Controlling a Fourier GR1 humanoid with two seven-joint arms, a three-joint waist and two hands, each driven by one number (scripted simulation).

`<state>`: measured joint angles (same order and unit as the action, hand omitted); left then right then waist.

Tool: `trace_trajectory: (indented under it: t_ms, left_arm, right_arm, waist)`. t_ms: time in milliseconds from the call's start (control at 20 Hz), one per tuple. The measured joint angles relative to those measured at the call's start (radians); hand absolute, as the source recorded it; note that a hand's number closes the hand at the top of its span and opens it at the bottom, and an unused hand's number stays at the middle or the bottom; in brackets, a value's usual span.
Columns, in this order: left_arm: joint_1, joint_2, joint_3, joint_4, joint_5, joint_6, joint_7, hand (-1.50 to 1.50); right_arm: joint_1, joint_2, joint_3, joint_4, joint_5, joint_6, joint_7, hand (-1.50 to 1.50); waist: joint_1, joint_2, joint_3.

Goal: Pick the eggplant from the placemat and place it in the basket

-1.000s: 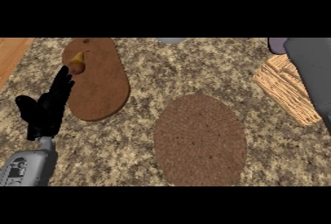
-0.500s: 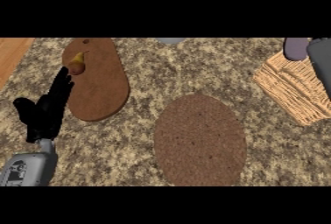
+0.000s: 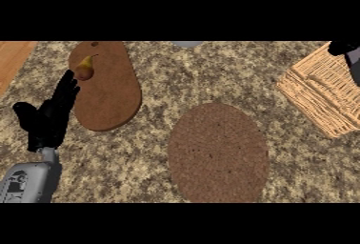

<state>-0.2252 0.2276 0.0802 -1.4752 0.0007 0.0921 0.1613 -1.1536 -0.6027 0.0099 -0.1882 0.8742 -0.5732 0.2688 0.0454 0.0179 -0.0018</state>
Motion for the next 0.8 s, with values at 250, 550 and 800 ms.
trace_trajectory:
  t_ms: [250,550,800]
  left_arm:
    - [-0.009,-0.004,-0.004,-0.012,-0.001,-0.001,0.017,0.0]
    - [0.006,-0.009,-0.005,-0.01,-0.005,-0.007,-0.002,0.0]
    - [-0.003,-0.008,0.001,0.006,-0.006,-0.009,-0.008,0.0]
  right_arm:
    - [-0.044,-0.014,0.066,0.04,0.089,0.013,0.037,1.5]
    - [-0.072,-0.009,0.078,0.083,0.119,0.039,0.081,1.5]
    - [-0.099,-0.029,0.074,0.129,0.118,0.174,0.091,1.5]
  waist:
    - [0.007,0.002,0.002]
    - [0.01,0.003,0.003]
    - [0.012,0.005,0.003]
